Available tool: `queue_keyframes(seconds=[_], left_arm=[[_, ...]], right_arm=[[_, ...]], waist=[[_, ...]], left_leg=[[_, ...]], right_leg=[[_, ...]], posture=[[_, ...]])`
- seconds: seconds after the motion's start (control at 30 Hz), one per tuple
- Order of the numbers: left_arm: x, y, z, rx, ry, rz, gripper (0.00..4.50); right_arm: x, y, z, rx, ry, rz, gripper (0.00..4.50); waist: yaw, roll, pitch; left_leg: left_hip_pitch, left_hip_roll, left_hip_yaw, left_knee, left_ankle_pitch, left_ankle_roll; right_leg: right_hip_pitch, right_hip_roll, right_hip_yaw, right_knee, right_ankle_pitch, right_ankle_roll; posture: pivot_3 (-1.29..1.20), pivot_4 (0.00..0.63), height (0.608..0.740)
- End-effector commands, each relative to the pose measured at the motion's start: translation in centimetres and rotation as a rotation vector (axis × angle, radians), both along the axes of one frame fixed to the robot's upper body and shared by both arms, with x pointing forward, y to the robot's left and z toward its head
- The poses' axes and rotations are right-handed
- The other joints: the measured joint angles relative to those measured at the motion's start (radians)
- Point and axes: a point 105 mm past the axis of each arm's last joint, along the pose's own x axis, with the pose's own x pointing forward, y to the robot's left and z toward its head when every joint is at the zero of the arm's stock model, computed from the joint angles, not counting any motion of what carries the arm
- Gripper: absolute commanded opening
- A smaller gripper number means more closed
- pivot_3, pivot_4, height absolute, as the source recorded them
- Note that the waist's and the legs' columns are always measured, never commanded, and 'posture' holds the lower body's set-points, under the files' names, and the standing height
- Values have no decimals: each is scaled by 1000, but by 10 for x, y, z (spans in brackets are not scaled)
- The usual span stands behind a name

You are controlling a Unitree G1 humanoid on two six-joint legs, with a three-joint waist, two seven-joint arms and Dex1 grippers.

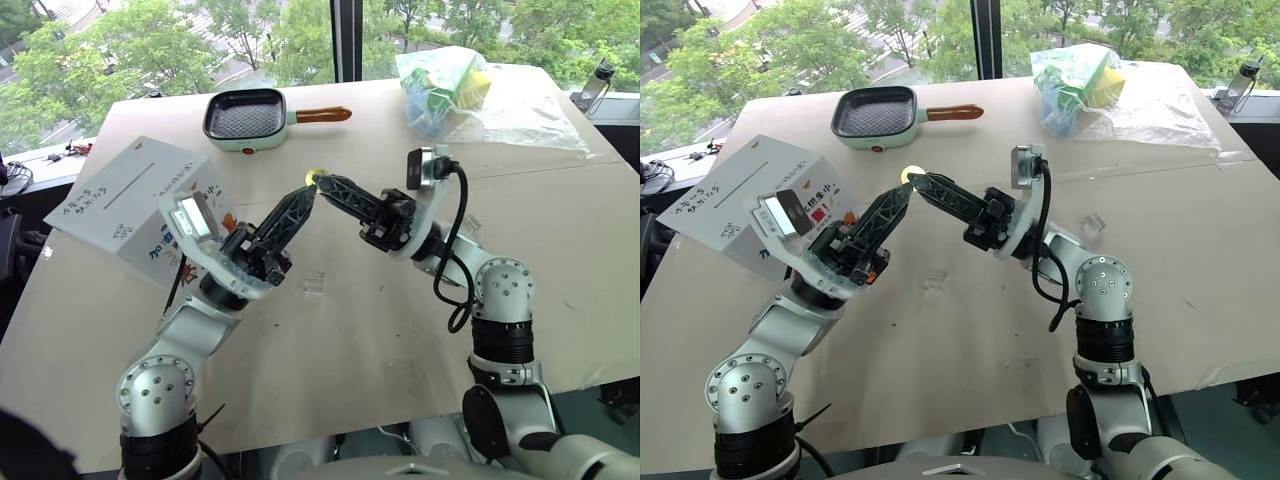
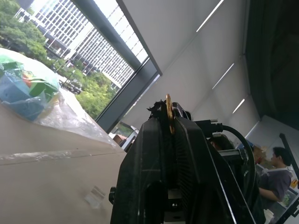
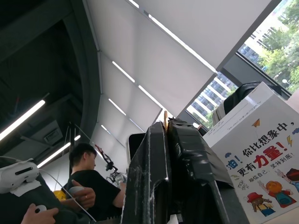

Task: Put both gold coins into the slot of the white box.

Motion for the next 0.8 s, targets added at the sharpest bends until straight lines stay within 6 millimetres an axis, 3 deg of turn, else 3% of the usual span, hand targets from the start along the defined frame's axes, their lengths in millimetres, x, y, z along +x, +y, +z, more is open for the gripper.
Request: queue_keyframes(seconds=[0.03, 0.3, 0.33, 0.37, 0.47, 0.63, 0.8], left_arm=[[-4, -4, 7, -26, -32, -32, 188], [-2, -5, 8, -30, -36, -37, 188], [-2, -4, 8, -31, -35, -35, 0], [-1, -4, 8, -31, -34, -33, 0], [0, -2, 10, -32, -36, -20, 0], [1, 15, 24, 36, -83, 41, 0], [-1, 42, 45, 224, -132, 82, 0]], right_arm=[[-26, 15, 8, -15, -59, 143, 0], [-24, 15, 7, -21, -46, 136, 0], [-23, 15, 7, -19, -45, 133, 648], [-23, 15, 7, -17, -43, 130, 864], [-20, 14, 8, -3, -37, 105, 2127], [-14, 6, 4, -23, -40, 64, 2127], [-4, -8, -8, -147, -125, -17, 2127]], waist=[[0, 0, 0], [0, 0, 0], [0, 0, 0], [0, 0, 0], [0, 0, 0], [1, 0, 0], [-1, 1, 1]], left_leg=[[0, 0, 0, 0, 0, 0], [0, 0, 0, 0, 0, 0], [0, 0, 0, 0, 0, 0], [0, 0, 0, 0, 0, 0], [0, 0, 0, 0, 0, 0], [0, 0, 0, 0, 0, 0], [0, 0, 0, 0, 0, 0]], right_leg=[[0, 0, 0, 0, 0, 0], [0, 0, 0, 0, 0, 0], [0, 0, 0, 0, 0, 0], [0, 0, 0, 0, 0, 0], [0, 0, 0, 0, 0, 0], [0, 0, 0, 0, 0, 0], [-1, 0, 0, 0, 0, 0]], posture=[[0, 150, 721], [0, 150, 721], [0, 150, 721], [0, 150, 721], [0, 150, 721], [0, 150, 721], [0, 150, 721]])
